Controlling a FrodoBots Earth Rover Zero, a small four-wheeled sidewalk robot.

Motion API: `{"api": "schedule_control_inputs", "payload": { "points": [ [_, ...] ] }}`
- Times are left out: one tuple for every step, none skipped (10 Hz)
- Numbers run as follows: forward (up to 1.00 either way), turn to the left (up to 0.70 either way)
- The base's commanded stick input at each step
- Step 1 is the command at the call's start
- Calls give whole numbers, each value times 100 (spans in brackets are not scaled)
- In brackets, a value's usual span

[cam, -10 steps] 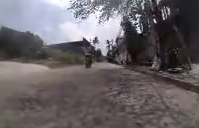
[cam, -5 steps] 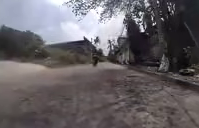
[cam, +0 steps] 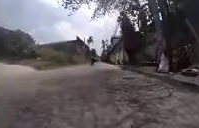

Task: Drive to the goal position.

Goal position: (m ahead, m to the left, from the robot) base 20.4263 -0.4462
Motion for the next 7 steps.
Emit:
{"api": "schedule_control_inputs", "payload": {
  "points": [
    [100, 0],
    [100, 0],
    [100, -7],
    [100, -23],
    [100, -37],
    [100, -40],
    [100, -40]
  ]
}}
